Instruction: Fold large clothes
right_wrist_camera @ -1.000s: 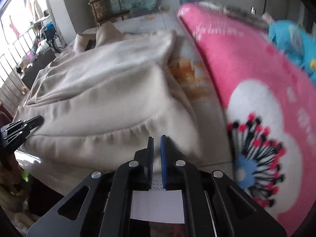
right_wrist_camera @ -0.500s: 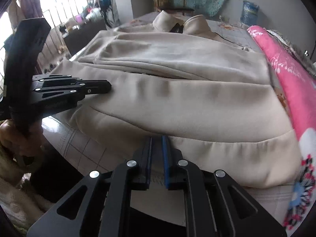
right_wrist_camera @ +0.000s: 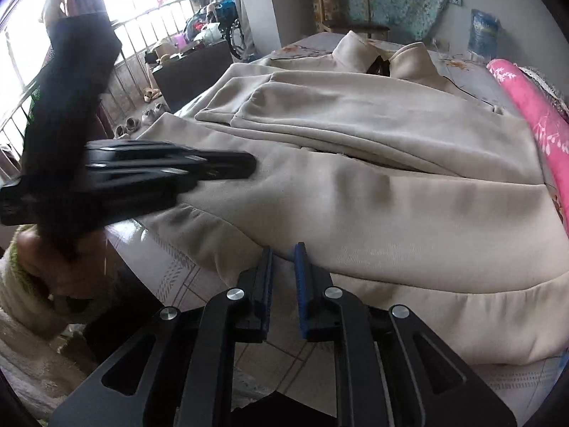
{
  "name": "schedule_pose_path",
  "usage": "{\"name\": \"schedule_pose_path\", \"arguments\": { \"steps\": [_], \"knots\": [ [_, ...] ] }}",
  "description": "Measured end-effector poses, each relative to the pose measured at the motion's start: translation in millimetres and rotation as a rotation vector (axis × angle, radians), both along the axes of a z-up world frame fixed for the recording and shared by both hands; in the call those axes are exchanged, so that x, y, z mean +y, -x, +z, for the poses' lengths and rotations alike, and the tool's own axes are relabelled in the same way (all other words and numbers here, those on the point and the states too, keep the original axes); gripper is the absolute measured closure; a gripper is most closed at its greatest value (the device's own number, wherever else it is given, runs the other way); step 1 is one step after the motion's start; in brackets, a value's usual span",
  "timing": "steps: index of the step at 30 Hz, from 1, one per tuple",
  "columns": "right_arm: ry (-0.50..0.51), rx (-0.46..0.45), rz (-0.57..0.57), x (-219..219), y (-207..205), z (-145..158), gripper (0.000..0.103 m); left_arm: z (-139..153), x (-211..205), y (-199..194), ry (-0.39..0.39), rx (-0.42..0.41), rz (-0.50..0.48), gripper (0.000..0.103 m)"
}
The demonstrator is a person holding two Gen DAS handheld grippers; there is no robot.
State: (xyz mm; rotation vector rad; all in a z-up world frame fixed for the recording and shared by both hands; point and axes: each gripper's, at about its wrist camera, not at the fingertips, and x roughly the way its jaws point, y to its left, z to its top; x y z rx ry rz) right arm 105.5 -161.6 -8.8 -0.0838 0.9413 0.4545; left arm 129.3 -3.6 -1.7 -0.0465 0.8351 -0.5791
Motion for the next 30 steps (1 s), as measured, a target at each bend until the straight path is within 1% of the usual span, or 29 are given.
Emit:
{"name": "schedule_pose_path", "arguments": {
  "steps": [1, 3, 4, 5, 6, 7, 11, 13, 15, 16, 18, 19, 21, 23, 26, 27, 28, 30],
  "knots": [
    [0.003, -0.001, 0.000, 0.7, -0.5, -0.3, 0.090, 5.1, 4.0, 10.8, 0.020, -0.010, -0.025, 0.094],
    [-0.004, -0.001, 0.000, 0.0, -0.9, 0.2, 0.090, 4.9, 6.7, 22.1, 0.032, 0.007, -0.051, 0.093],
    [-0.012, 0.001, -0.002, -1.2, -1.8, 0.1, 0.090, -0.6, 6.2, 28.9, 0.022, 0.030, -0.061, 0.093],
    [-0.022, 0.004, -0.005, -2.4, 0.6, 0.6, 0.090, -7.7, 4.3, 32.2, -0.010, 0.042, -0.053, 0.093],
    [-0.032, 0.008, -0.008, -3.7, 0.4, 0.3, 0.090, -15.2, 3.0, 33.1, -0.044, 0.050, -0.035, 0.092],
    [-0.034, 0.010, -0.010, -2.5, -1.2, -0.2, 0.090, -22.2, 3.1, 35.2, -0.054, 0.041, -0.013, 0.092],
    [-0.028, 0.024, -0.025, 0.6, -2.1, 8.0, 0.090, -21.4, 10.0, 34.4, -0.007, 0.060, 0.019, 0.092],
    [-0.060, -0.012, 0.001, 4.1, 3.4, 19.9, 0.089, -21.8, 13.7, 34.8, 0.013, 0.068, 0.023, 0.092],
    [-0.090, -0.029, 0.026, 8.6, 5.8, 22.8, 0.081, -23.2, 15.7, 35.7, 0.023, 0.072, 0.026, 0.092],
    [-0.070, -0.021, 0.027, 11.9, 3.8, 17.4, 0.074, -23.5, 16.1, 35.6, 0.028, 0.073, 0.027, 0.092],
    [-0.024, 0.016, 0.025, 16.4, -1.8, 1.7, 0.072, -23.2, 18.1, 34.5, 0.040, 0.083, 0.036, 0.092],
    [-0.037, -0.005, 0.025, 15.6, -0.7, 0.8, 0.072, -20.4, 22.9, 35.7, 0.035, 0.078, 0.058, 0.092],
    [-0.039, 0.005, 0.026, 15.1, -2.4, 1.9, 0.072, -14.1, 33.7, 38.1, -0.007, 0.051, 0.118, 0.092],
    [-0.045, 0.007, 0.027, 14.1, -2.7, 1.2, 0.072, -7.0, 56.3, 40.4, -0.034, 0.023, 0.204, 0.091],
    [-0.048, 0.002, 0.033, 13.4, -2.1, 0.1, 0.072, -14.3, 92.5, 33.6, -0.084, 0.054, 0.333, 0.091],
    [-0.052, 0.002, 0.034, 13.0, -2.5, 0.0, 0.072, -16.9, 103.7, 31.5, -0.056, 0.067, 0.347, 0.094],
    [-0.053, 0.005, 0.036, 12.8, -3.3, 0.0, 0.072, -18.2, 117.7, 29.4, -0.001, 0.093, 0.370, 0.096],
    [-0.067, 0.017, 0.033, 10.9, -4.6, 2.2, 0.072, -17.4, 127.2, 26.9, 0.003, 0.105, 0.413, 0.096]
  ]
}}
